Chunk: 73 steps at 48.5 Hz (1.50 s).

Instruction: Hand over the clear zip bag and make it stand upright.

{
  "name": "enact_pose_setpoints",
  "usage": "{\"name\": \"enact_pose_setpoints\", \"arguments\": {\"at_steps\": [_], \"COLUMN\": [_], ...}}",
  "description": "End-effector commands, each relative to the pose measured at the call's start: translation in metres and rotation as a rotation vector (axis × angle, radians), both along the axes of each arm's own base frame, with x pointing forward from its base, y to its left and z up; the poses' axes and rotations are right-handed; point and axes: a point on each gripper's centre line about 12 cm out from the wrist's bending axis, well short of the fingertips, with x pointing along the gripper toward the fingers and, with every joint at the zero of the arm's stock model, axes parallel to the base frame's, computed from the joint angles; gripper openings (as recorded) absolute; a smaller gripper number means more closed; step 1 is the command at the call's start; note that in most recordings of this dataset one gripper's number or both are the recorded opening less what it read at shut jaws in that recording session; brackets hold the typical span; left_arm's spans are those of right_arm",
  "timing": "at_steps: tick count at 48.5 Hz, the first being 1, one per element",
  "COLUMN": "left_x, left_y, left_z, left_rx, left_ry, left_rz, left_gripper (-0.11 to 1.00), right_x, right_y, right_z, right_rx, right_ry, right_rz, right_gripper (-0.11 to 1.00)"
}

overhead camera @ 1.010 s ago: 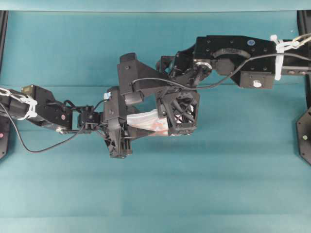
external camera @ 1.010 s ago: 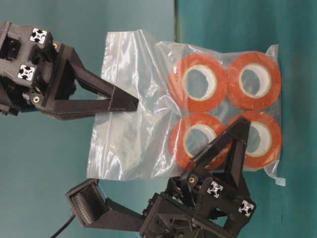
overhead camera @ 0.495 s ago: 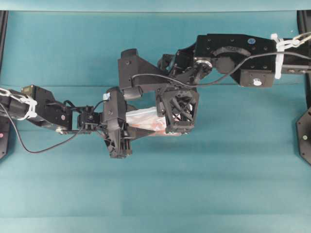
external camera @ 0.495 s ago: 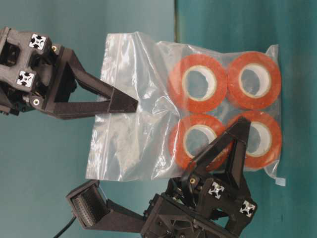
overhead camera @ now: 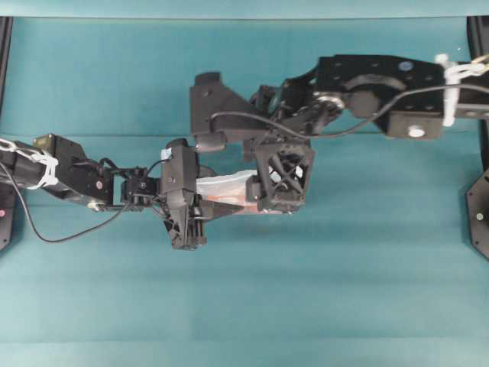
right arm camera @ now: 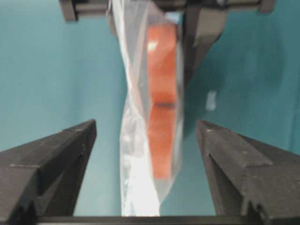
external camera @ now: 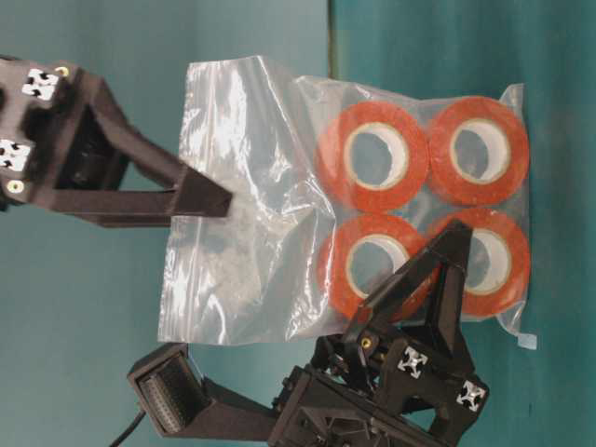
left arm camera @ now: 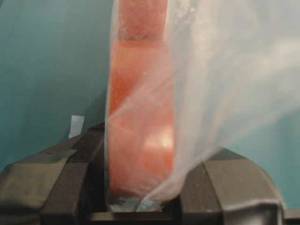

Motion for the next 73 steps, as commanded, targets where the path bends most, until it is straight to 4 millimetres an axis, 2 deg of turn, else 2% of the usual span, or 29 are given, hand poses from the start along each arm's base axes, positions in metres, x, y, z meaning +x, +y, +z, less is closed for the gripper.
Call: {"name": "enact_pose_setpoints", "arguments": {"at_steps": [1, 22, 37, 64, 73], "left_x": [0.001, 0.001, 0.001, 0.001, 0.001], "left_y": [0.0, -0.001, 0.0, -0.001, -0.001], "left_z": [0.005, 0.006, 0.006, 0.004, 0.005], "left_rx": [0.002, 0.002, 0.002, 0.003, 0.003], "left_ry": [-0.015, -0.015, -0.015, 0.006, 0.003], "left_rz": [-0.003, -0.004, -0.003, -0.005, -0.005], "left_gripper": [0.25, 0.25, 0.25, 0.25, 0.25], "right_x": [-0.007, -0.045, -0.07, -0.115, -0.121], "right_y": [0.001, 0.003, 0.006, 0.007, 0.008], "right_z": [0.021, 0.036, 0.034, 0.037, 0.037], "right_rx": [-0.007, -0.035, -0.032, -0.048, -0.045], "right_ry": [-0.066, -0.242, -0.262, -0.418, -0.422], "right_rz": [-0.012, -0.06, -0.071, -0.133, -0.135], "right_gripper": [0.88, 0.88, 0.88, 0.88, 0.88]}}
